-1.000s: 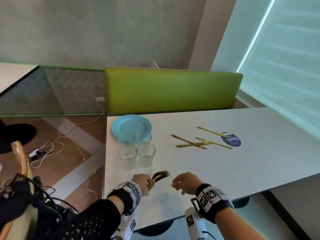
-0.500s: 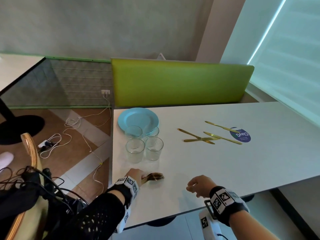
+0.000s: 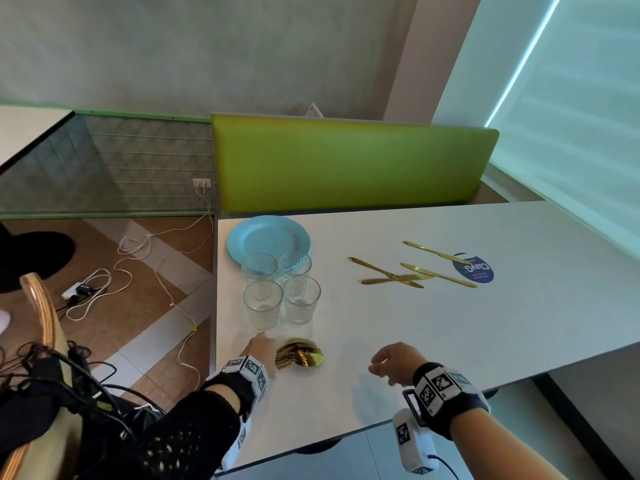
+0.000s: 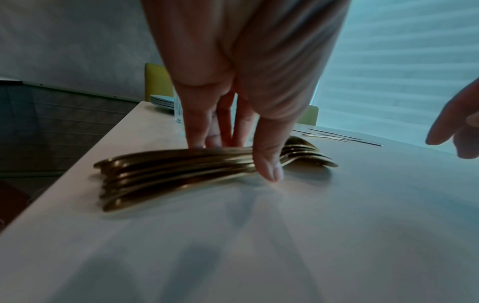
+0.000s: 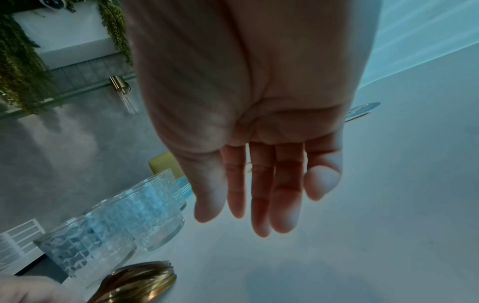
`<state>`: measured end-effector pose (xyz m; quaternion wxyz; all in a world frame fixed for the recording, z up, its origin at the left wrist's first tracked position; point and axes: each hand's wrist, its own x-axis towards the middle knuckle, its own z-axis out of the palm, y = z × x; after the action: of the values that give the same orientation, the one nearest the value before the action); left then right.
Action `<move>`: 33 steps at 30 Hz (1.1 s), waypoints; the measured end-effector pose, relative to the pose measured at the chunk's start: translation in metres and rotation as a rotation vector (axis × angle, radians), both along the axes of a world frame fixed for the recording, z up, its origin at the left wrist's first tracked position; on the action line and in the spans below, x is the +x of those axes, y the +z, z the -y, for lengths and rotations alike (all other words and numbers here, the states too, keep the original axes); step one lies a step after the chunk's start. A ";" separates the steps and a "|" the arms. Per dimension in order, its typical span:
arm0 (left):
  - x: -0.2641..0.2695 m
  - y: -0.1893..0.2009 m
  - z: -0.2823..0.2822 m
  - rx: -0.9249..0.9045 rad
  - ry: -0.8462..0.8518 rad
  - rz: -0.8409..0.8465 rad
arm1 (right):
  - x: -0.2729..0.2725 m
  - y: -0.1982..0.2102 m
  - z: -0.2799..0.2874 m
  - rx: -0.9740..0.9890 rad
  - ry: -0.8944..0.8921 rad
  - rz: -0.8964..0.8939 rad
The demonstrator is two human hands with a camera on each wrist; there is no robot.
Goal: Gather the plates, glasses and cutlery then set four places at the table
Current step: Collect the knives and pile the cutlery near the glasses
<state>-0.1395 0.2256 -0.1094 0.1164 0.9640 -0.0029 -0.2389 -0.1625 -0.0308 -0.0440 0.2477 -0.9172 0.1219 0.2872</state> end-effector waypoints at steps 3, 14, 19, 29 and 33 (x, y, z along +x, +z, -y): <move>0.002 0.007 0.004 0.001 -0.008 0.016 | 0.004 0.006 0.001 -0.013 0.006 -0.003; 0.043 0.060 0.095 -0.208 -0.185 0.177 | 0.039 0.024 0.054 -0.063 -0.039 0.048; 0.098 0.070 0.156 -0.240 -0.185 0.155 | 0.082 0.023 0.103 -0.073 -0.087 0.075; 0.198 0.042 0.241 -0.082 -0.156 0.094 | 0.180 0.026 0.217 -0.089 -0.102 0.099; 0.217 0.025 0.252 -0.042 -0.156 0.057 | 0.209 0.022 0.241 -0.167 0.012 0.058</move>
<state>0.0777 -0.0259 -0.0846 0.1174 0.9646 -0.0865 -0.2196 0.0468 -0.2717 -0.0224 0.1719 -0.9434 0.1324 0.2508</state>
